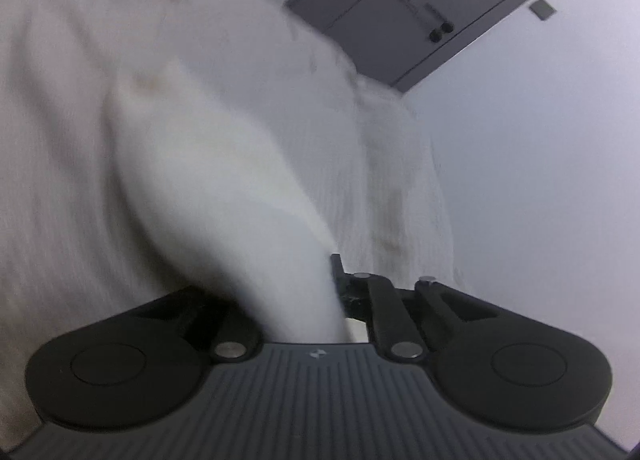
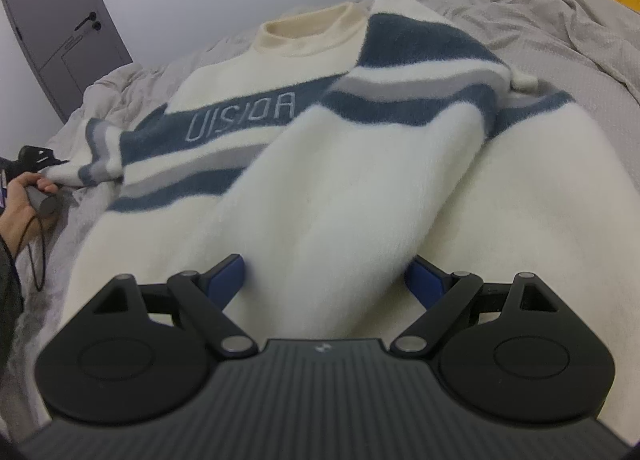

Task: Fold large clothes
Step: 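Lift the sleeve with the left gripper, lay it across the body, release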

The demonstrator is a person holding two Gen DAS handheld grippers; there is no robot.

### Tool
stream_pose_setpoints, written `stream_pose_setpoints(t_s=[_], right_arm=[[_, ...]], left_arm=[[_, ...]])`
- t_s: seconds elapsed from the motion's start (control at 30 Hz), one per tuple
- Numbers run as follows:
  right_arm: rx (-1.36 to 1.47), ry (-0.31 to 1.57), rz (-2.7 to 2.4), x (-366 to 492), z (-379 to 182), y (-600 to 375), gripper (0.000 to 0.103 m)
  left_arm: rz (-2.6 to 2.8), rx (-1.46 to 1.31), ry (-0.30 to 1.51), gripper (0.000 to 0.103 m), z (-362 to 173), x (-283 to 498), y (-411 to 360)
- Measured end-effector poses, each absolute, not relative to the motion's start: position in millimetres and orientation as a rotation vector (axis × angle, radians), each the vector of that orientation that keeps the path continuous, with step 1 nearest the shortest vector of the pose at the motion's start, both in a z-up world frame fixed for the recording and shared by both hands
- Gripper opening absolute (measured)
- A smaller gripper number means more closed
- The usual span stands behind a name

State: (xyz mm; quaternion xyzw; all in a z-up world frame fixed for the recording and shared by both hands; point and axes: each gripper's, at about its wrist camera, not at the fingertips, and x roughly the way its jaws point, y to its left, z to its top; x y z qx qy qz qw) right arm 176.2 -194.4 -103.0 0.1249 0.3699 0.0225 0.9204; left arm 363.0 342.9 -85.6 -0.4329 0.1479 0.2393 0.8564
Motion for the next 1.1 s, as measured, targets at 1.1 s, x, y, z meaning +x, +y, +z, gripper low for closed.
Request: stream_pose_setpoints(t_s=[1.1], right_arm=[[0.408, 0.528, 0.002, 110.6, -34.4, -275.9, 0.088]], left_arm=[[-0.032, 0.076, 0.125, 0.009, 185.3, 253.9, -83.7]])
